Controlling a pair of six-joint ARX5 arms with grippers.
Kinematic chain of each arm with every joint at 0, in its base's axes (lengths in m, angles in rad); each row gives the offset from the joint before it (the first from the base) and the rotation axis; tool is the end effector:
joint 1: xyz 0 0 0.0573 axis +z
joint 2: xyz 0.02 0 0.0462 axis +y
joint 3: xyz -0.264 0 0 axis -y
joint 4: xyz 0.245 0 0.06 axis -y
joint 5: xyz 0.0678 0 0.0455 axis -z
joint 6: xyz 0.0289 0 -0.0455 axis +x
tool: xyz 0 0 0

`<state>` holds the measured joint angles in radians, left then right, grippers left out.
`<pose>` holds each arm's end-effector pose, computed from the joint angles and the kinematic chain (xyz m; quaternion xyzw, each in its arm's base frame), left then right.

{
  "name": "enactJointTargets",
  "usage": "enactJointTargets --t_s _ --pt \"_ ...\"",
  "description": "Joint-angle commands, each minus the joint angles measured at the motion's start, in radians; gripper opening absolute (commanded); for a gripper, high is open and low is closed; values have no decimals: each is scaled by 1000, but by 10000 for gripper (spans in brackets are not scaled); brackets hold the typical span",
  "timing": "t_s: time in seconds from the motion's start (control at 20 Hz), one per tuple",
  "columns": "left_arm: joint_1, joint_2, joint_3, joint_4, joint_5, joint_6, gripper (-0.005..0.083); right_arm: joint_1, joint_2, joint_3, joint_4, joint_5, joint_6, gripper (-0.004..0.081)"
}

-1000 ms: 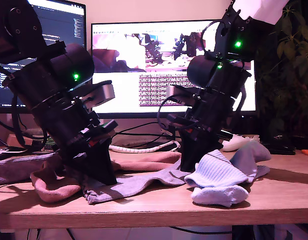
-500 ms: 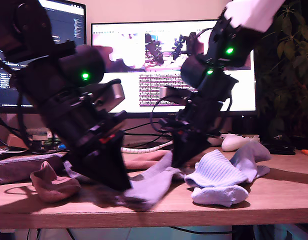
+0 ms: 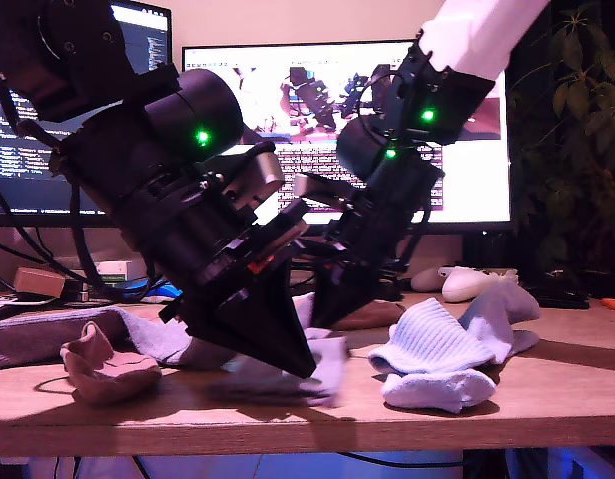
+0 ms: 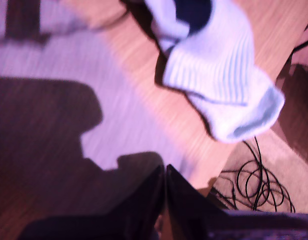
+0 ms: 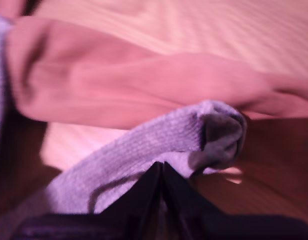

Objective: Pair up the socks based on colour and pattern, by placing them on top of one another

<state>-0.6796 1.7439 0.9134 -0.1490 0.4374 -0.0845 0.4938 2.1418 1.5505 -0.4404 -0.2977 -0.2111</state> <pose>0.2470 -0.2153 0.1451 0.0252 0.4863 -0.4475 0.7501 0.3909 0.2201 0.1570 -0.1326 0.4528 0.3852 0.7931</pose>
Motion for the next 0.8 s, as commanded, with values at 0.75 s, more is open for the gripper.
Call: enactJointTargets --t_s 0.75 --pt "58 -313 -15 -100 -188 202 -19 -28 -266 109 -143 32 8 -11"
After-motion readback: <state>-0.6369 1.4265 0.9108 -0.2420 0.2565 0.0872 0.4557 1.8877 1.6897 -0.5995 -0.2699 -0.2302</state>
